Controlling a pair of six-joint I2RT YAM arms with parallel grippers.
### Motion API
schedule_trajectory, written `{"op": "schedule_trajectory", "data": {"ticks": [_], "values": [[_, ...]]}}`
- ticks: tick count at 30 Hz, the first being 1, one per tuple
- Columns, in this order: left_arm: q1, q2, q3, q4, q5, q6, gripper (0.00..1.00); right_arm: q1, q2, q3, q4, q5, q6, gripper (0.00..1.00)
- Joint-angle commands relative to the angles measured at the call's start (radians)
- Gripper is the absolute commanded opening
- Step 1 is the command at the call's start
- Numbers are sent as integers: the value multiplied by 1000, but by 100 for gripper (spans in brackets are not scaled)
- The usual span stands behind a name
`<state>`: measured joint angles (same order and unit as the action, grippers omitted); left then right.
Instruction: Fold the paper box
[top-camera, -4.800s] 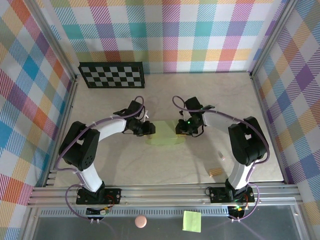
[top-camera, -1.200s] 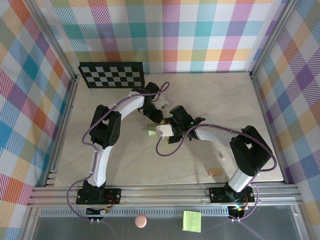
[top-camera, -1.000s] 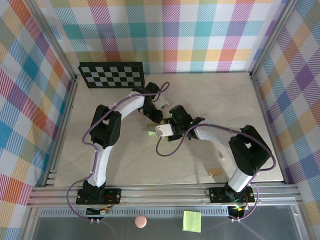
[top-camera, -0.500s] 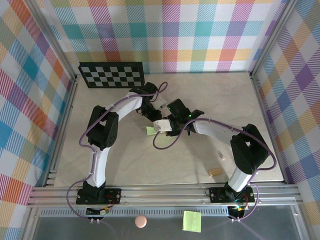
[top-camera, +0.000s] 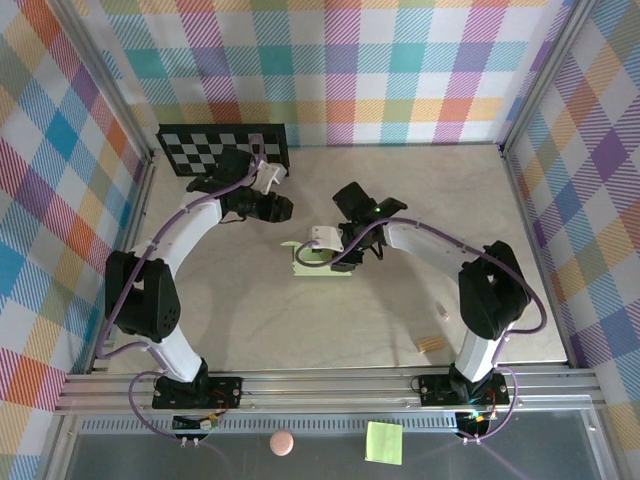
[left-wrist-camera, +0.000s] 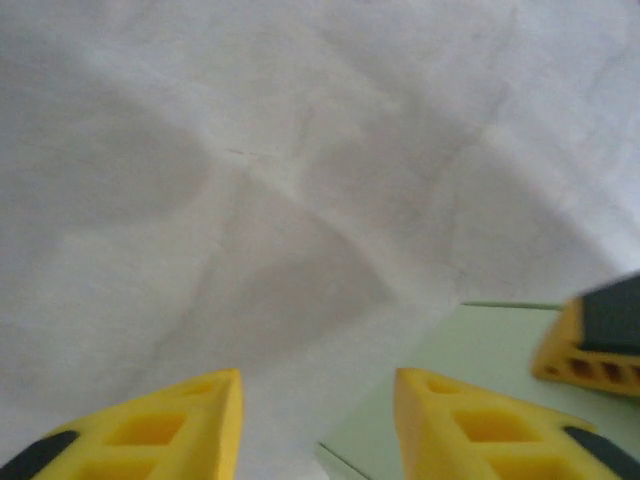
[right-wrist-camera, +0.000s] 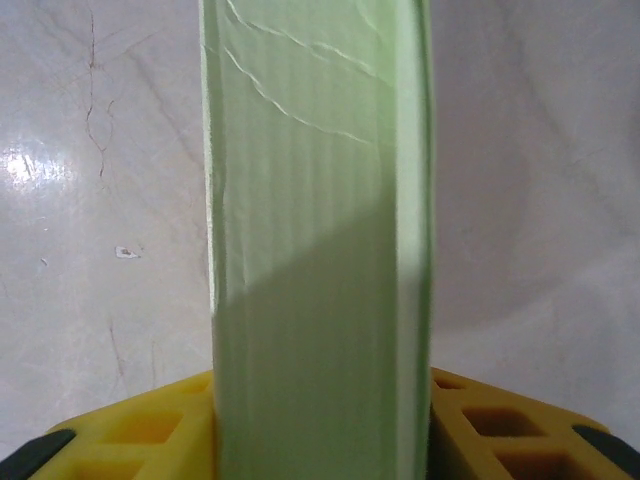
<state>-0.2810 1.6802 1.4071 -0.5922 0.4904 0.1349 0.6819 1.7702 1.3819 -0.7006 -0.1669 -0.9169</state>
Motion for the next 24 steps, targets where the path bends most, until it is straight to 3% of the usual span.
{"op": "schedule_trajectory", "data": {"ticks": [1, 9, 19, 24], "values": [[-6, -70, -55, -56, 103, -19, 49, -7, 36, 23, -95, -37, 50, 48], [-53, -104, -89, -177, 58, 114, 61, -20, 1, 22, -81, -69, 59, 58], [-75, -43, -43, -269, 74, 224, 63, -65, -66, 13, -88, -115, 60, 59], [-90, -6, -43, -275, 11, 231, 64, -93, -83, 6, -84, -110, 61, 56]]}}
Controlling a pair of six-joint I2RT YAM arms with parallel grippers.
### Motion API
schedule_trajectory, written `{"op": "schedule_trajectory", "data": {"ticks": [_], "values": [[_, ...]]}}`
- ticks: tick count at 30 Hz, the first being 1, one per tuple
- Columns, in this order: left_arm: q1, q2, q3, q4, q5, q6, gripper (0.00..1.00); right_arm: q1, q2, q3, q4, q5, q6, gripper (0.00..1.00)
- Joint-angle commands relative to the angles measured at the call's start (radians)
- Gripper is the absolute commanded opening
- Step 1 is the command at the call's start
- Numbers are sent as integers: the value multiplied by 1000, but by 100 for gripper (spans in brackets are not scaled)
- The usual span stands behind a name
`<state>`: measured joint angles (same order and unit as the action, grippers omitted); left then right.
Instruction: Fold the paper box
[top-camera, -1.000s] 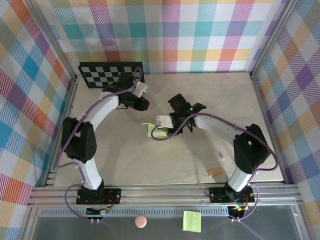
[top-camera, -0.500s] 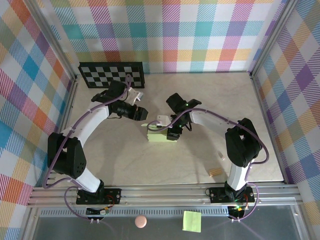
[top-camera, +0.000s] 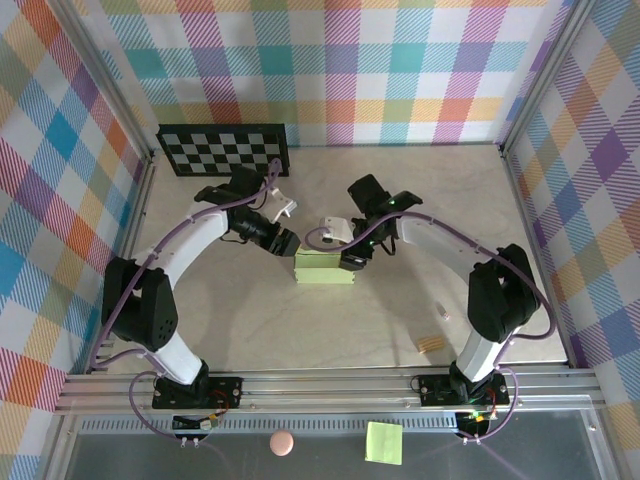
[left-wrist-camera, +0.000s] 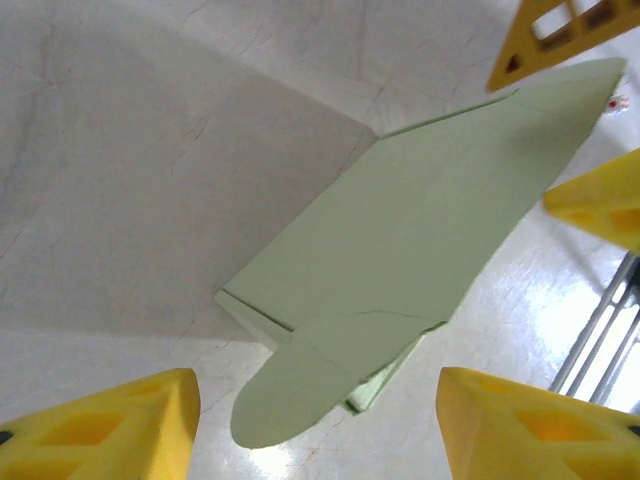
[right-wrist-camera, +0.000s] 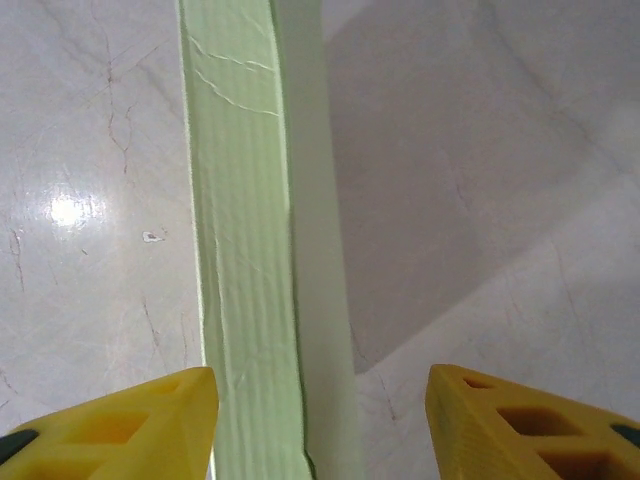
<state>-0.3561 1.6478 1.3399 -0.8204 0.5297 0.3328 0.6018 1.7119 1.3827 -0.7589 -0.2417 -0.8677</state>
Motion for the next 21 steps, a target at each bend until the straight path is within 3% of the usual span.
{"op": "schedule_trajectory", "data": {"ticks": [1, 6, 21], "values": [[-19, 36, 27, -55, -37, 39, 64, -17, -25, 5, -24, -29, 9, 56], [-35, 78, 30, -62, -72, 42, 62, -37, -14, -1, -29, -9, -2, 51], [-42, 106, 31, -59, -93, 28, 34, -52, 7, -28, -33, -19, -8, 41]]}}
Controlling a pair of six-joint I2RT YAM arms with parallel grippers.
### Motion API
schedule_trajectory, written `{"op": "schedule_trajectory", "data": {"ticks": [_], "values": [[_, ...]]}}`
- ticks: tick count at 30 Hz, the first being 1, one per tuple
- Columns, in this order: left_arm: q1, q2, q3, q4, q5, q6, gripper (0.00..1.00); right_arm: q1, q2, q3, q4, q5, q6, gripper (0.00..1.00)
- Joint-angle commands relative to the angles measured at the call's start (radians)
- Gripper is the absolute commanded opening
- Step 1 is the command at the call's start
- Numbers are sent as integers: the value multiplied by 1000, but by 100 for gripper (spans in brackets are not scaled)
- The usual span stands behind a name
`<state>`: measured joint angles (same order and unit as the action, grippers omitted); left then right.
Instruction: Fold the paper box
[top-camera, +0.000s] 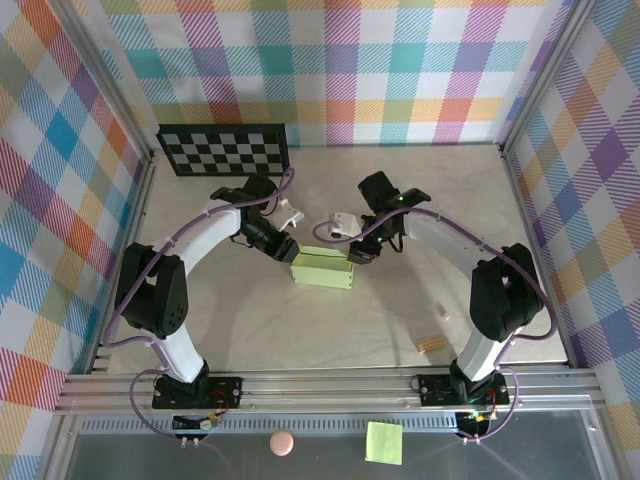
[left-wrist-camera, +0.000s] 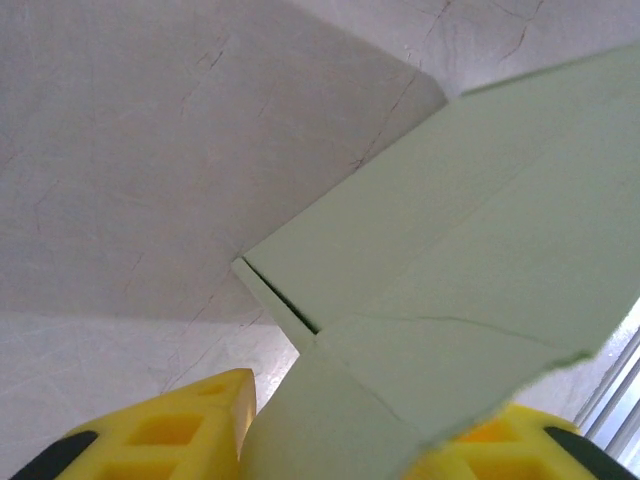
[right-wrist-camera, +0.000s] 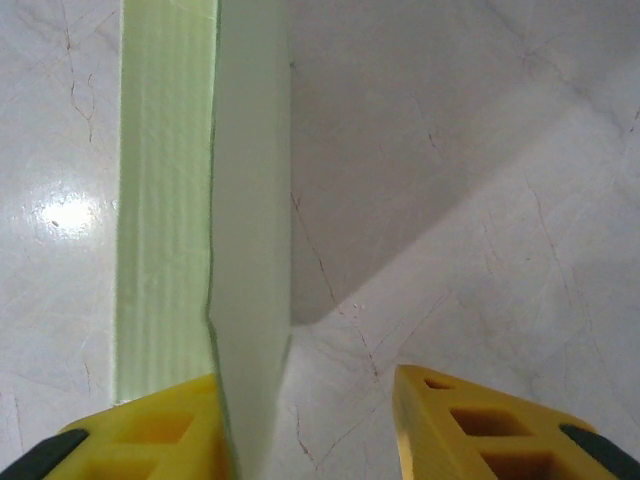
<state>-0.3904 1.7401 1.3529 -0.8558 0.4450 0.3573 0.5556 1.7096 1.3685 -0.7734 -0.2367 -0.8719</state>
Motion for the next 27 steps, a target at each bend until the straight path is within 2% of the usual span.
{"op": "schedule_trajectory", "data": {"ticks": [1, 6, 9, 16, 18, 21, 24, 27], "values": [[-8, 14, 19, -25, -8, 4, 33, -6, 12, -15, -19, -26, -5, 39], [-10, 8, 15, -32, -2, 2, 27, -6, 19, -32, -19, -30, -1, 35], [-10, 1, 11, -26, 1, -6, 28, -6, 18, -37, -18, -33, 6, 35], [-10, -56, 13, -2, -2, -24, 52, -6, -18, -45, -6, -66, 14, 39], [-11, -77, 19, 5, -8, -24, 54, -6, -33, -46, -6, -93, 16, 44], [-10, -106, 25, 16, -14, -21, 57, -6, -52, -58, -2, -134, 14, 60], [-10, -124, 31, 23, -21, -20, 58, -5, -58, -65, 0, -155, 22, 71], [-10, -133, 35, 26, -33, -17, 58, -1, -54, -60, -6, -176, 35, 77]]}}
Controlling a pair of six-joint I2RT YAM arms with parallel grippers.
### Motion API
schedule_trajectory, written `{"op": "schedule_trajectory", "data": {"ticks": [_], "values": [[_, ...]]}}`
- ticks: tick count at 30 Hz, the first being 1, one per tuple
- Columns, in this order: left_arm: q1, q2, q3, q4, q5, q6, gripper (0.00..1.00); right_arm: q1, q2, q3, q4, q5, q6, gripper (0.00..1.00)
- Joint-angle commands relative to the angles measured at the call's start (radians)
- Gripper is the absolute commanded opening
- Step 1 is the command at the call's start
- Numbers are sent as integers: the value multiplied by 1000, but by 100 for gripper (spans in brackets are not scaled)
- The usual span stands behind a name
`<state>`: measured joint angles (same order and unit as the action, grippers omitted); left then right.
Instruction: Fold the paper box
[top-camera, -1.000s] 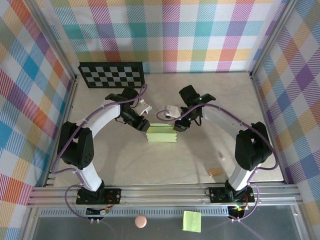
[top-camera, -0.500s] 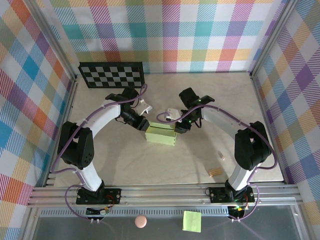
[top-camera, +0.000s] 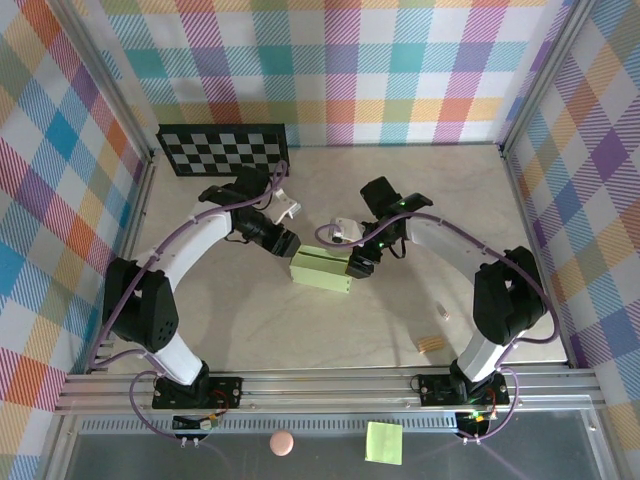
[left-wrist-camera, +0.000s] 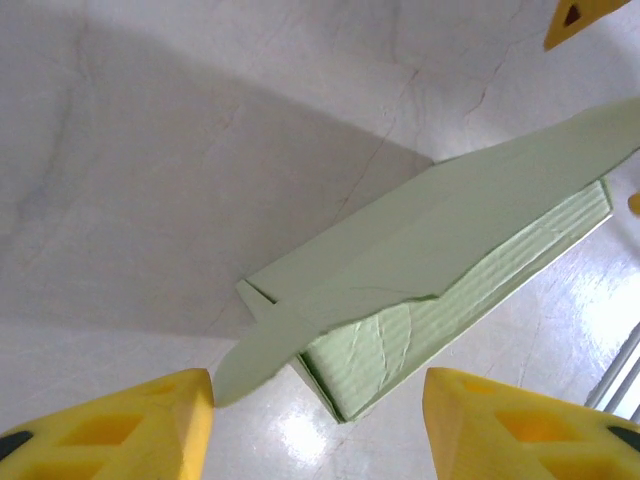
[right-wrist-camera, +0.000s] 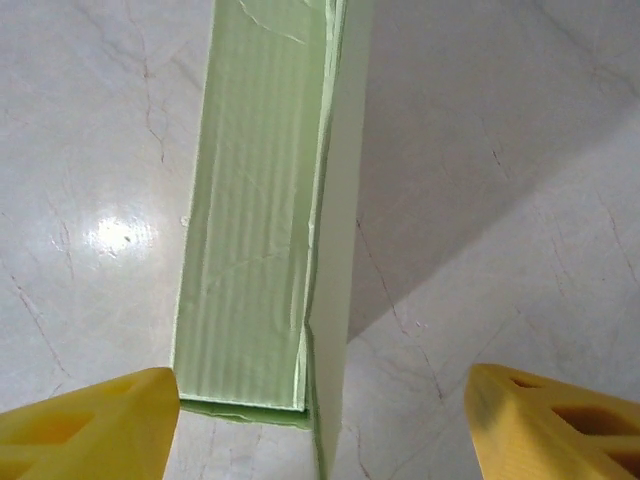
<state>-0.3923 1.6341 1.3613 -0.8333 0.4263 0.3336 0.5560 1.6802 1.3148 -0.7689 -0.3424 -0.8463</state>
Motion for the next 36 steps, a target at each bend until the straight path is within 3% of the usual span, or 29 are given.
{"op": "schedule_trajectory", "data": {"ticks": [1, 10, 26, 31, 36], "values": [[-8, -29, 27, 3, -19, 6, 58, 2, -22, -5, -11, -76, 14, 79], [-8, -70, 17, 29, -58, -1, 58, 61, 44, -14, 37, -17, 43, 81], [-6, -172, -18, 59, -132, 2, 58, 100, 52, -40, 78, 50, -80, 44], [-5, -214, -38, 73, -148, 4, 58, 107, 60, -14, 84, 34, -129, 38], [-3, -255, -62, 91, -144, 7, 58, 111, 106, 41, 63, 8, -172, 38]]}}
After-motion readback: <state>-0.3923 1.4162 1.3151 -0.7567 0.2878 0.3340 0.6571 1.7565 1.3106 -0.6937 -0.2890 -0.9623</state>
